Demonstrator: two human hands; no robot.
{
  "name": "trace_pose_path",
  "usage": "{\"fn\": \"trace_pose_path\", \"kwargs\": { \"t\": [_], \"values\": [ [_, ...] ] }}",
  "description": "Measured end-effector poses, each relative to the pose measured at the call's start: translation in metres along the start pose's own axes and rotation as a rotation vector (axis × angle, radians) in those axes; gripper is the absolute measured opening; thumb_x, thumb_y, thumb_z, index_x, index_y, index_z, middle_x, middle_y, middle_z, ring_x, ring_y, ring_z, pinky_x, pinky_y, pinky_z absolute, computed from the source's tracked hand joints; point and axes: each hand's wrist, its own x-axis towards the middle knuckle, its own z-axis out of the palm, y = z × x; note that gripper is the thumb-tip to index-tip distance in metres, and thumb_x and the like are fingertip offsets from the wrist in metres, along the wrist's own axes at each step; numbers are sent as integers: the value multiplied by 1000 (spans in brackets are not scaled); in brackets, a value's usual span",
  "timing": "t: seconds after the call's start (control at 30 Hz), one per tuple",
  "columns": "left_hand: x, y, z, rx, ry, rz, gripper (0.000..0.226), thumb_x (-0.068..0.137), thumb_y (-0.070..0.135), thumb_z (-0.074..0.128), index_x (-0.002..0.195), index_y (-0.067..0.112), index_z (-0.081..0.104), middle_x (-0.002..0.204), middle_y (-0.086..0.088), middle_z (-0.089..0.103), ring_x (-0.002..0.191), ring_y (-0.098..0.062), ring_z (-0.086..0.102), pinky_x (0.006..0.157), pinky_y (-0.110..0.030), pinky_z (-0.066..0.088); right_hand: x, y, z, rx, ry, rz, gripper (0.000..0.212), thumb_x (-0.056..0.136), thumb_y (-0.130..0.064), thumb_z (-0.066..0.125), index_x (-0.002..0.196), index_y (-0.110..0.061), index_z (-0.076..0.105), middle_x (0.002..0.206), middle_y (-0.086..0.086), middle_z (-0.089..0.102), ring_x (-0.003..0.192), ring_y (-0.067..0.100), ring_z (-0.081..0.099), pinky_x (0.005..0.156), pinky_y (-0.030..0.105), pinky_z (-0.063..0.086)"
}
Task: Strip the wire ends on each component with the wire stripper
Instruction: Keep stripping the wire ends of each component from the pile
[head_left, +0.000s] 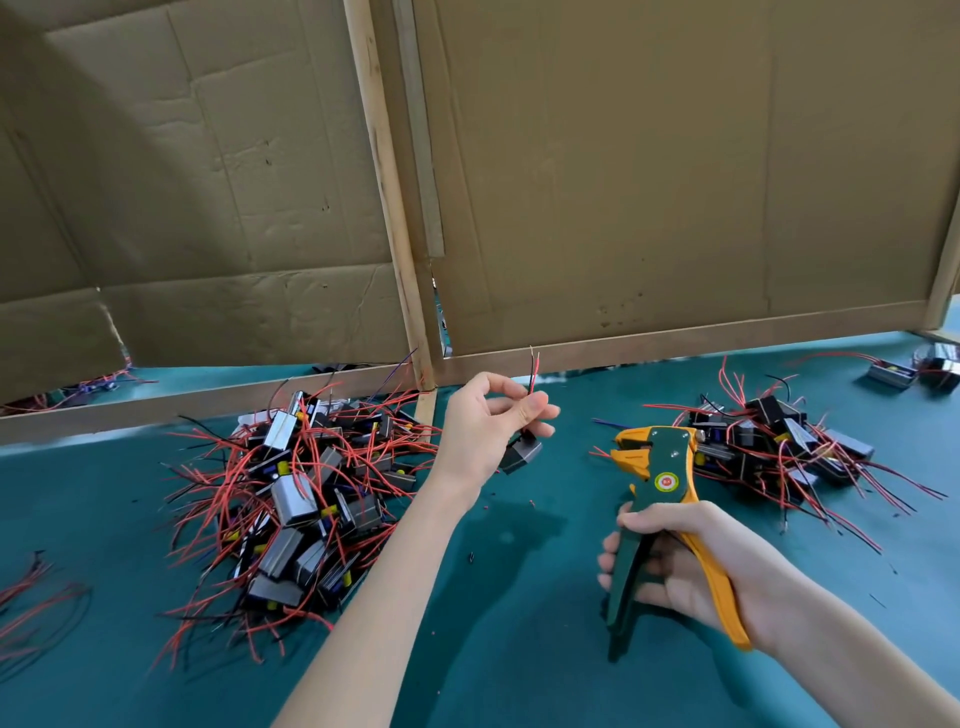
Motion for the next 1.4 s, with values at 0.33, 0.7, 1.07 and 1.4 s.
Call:
{"fn": "trace_pose_path", "kwargs": {
  "t": [0.33,0.7,1.07,1.4],
  "values": [
    [-5,8,-1,28,-97,-50,12,97,1,50,94,9,59,84,-3,75,51,-7,48,61,-16,46,2,1,-3,-24,-80,-26,22,56,-3,79,77,-3,71,79,25,65,72,40,68,68,49,57],
    [-13,26,4,97,-280,-52,16,88,16,67,74,23,71,63,6,65,58,-3,52,62,-13,45,-13,-2,9,-199,-333,-200,35,56,-14,89,80,-5,66,77,26,60,71,40,64,71,48,55],
    [-13,28,2,174,-427,-95,12,91,22,64,79,20,64,66,10,61,65,-13,48,68,-24,42,-23,-4,17,-243,-345,-227,25,60,-9,80,78,-2,64,75,27,58,67,39,62,68,48,54],
    [-16,34,0,239,-500,-50,10,98,12,53,89,12,59,74,8,69,61,-5,50,63,-14,43,-23,-5,15,-288,-313,-237,25,60,-11,82,77,-4,65,75,27,58,69,41,62,68,48,54]
  ]
}}
